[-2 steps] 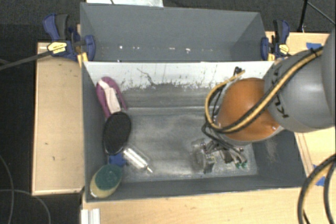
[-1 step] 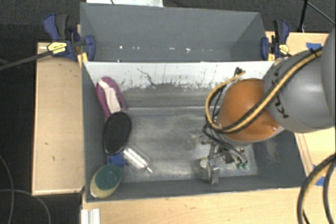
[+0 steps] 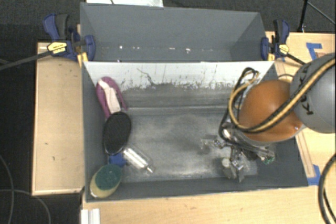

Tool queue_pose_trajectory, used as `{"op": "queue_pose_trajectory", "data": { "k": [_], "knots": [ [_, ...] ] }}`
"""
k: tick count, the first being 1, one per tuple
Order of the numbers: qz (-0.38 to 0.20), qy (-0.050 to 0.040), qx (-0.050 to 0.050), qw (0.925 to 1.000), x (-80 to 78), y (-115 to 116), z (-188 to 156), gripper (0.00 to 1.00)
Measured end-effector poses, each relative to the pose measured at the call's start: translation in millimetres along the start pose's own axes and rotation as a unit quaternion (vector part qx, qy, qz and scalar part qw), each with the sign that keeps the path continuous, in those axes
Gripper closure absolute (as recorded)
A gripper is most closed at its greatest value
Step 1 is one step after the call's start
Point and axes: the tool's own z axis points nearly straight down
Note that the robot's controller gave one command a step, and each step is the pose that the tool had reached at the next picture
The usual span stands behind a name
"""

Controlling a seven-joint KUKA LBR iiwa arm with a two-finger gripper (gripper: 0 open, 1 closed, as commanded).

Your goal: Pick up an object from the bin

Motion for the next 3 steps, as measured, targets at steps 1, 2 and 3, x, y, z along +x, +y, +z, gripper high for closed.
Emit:
{"op": "queue_pose_trajectory", "data": {
  "k": [1, 2, 3],
  "knots": [
    [-0.22, 0.0018, 0.0, 0.9755, 2.2, -89.3, -21.0, 0.0],
    [-0.218, 0.0029, -0.003, 0.9759, 1.7, -86.9, -20.8, 1.0],
    [-0.193, -0.0008, 0.0, 0.9813, -3.3, -40.3, -125.7, 1.0]
  ]
}}
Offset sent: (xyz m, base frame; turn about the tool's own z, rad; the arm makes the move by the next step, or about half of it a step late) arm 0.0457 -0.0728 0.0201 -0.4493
